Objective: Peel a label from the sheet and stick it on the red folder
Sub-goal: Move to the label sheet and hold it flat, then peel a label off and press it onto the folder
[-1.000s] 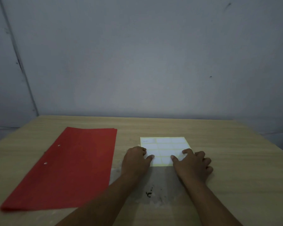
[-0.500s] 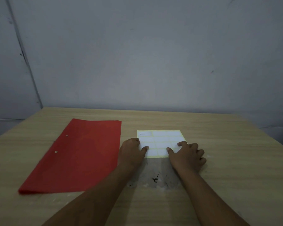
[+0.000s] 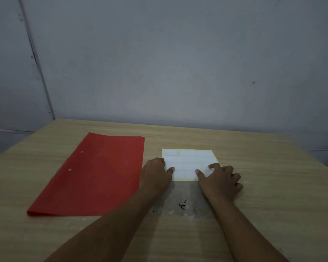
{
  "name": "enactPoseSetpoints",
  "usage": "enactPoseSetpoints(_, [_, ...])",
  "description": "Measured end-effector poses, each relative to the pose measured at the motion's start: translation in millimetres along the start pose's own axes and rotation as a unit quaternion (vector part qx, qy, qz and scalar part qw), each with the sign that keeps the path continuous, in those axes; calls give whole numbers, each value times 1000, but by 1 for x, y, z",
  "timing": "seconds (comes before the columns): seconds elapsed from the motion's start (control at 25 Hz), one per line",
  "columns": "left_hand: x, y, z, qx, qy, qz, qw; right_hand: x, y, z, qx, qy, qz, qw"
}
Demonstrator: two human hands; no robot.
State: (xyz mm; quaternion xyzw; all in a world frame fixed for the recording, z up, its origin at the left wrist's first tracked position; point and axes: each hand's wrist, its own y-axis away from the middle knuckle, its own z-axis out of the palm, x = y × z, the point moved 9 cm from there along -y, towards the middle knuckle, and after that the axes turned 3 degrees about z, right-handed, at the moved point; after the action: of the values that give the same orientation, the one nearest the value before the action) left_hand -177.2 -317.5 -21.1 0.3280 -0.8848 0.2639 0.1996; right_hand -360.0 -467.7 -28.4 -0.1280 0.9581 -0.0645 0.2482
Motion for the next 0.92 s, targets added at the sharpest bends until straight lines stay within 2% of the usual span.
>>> enactPoseSetpoints(0.36, [-1,0,1,-6,-7,10,1000,-5,-2,1,-9,19,-3,1000])
enactPoseSetpoints(0.52, [0,-2,2,0,-8,19,1000,-26,-7,-3,8,-3,-51,999])
enactPoseSetpoints(0.72, [0,-3,5,7,-29,32,999,-66,-21,12,-50,-113,-105,987])
enactPoseSetpoints(0.92, [5,-1,8,14,-70,56,996,-91,-35,37,-83,-115,-105,984])
